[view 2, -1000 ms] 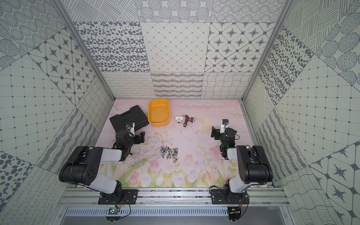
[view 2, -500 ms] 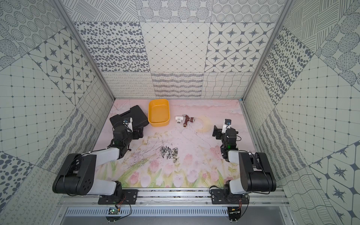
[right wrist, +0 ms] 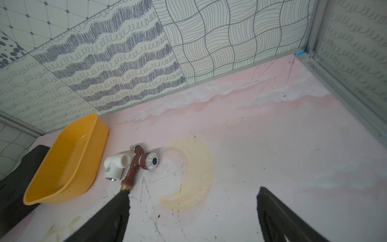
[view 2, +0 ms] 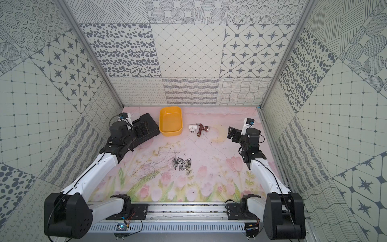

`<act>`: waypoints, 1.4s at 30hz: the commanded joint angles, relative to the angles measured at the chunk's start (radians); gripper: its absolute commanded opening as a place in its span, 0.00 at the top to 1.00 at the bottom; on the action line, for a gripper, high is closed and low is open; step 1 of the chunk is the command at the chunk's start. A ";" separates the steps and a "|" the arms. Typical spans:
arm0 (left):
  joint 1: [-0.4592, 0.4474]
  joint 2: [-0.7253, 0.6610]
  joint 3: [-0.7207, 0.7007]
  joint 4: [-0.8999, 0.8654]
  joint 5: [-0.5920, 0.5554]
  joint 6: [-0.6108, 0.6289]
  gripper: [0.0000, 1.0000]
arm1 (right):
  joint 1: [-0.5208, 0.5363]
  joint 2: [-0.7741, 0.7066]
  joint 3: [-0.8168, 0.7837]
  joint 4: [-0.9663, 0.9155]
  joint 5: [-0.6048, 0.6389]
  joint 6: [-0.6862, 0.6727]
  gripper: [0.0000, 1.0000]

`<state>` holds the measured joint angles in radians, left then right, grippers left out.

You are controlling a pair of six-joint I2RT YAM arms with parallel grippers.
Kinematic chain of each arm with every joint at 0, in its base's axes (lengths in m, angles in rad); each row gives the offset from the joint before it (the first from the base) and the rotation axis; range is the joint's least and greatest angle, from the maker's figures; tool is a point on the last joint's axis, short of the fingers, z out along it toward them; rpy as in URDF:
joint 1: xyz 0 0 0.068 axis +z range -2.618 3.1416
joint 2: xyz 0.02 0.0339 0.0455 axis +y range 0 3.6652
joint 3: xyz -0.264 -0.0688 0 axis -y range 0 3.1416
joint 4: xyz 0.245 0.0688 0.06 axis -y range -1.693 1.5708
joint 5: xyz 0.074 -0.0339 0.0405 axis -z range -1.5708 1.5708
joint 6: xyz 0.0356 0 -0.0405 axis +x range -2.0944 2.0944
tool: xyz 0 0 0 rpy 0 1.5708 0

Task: Put the bit on the desktop into the storage box
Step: Move the storage box to the center of the board.

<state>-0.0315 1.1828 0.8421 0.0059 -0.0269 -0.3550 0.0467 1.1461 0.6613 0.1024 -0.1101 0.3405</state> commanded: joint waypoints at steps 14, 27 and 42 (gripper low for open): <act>-0.022 0.031 -0.018 -0.535 0.289 -0.148 0.01 | 0.358 0.435 0.513 -0.285 -0.009 0.097 0.03; -0.069 0.160 -0.051 -0.474 0.314 -0.177 0.01 | 0.446 0.816 0.877 -0.347 -0.107 0.144 0.19; -0.120 0.230 -0.035 -0.463 0.275 -0.180 0.01 | 0.509 1.137 1.217 -0.411 -0.127 0.183 0.29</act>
<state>-0.1440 1.4017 0.7937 -0.4603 0.2539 -0.5278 0.5461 2.2436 1.8179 -0.3035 -0.2317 0.5125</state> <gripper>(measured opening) 0.991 0.717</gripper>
